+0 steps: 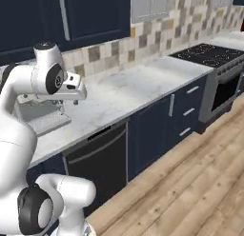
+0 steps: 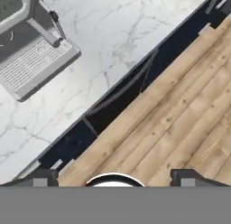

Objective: Navigate to the toaster oven.

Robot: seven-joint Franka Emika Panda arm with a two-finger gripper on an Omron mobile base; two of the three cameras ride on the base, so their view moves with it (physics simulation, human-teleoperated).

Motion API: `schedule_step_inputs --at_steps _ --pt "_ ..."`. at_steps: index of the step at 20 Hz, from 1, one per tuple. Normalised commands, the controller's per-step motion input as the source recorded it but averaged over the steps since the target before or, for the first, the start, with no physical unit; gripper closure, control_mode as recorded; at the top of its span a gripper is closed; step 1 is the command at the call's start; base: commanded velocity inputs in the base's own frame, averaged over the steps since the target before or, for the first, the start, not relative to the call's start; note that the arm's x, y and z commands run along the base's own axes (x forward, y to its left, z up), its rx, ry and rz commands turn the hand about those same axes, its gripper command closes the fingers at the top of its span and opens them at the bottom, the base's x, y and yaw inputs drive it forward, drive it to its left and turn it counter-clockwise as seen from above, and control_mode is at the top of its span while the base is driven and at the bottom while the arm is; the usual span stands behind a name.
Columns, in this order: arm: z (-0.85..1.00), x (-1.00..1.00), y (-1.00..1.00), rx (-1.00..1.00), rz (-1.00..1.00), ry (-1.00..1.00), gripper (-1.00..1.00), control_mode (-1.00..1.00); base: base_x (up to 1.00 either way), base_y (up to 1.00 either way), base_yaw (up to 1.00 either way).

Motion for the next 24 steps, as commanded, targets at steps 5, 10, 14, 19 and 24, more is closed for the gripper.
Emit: schedule_step_inputs --at_steps 5,10,14,19,24 --pt "0.0 0.0 0.0 0.0 0.0 0.0 -1.0 1.0 0.24 -0.73 -0.82" --pt "0.0 0.0 0.0 0.0 0.0 0.0 -1.0 1.0 0.71 -0.65 -0.54" --pt "0.0 0.0 0.0 0.0 0.0 0.0 -1.0 1.0 1.0 -0.49 -0.35" --pt "0.0 0.0 0.0 0.0 0.0 0.0 -1.0 1.0 1.0 -0.24 -0.21" --pt "0.0 0.0 0.0 0.0 0.0 0.0 -1.0 1.0 1.0 -0.11 -0.15"
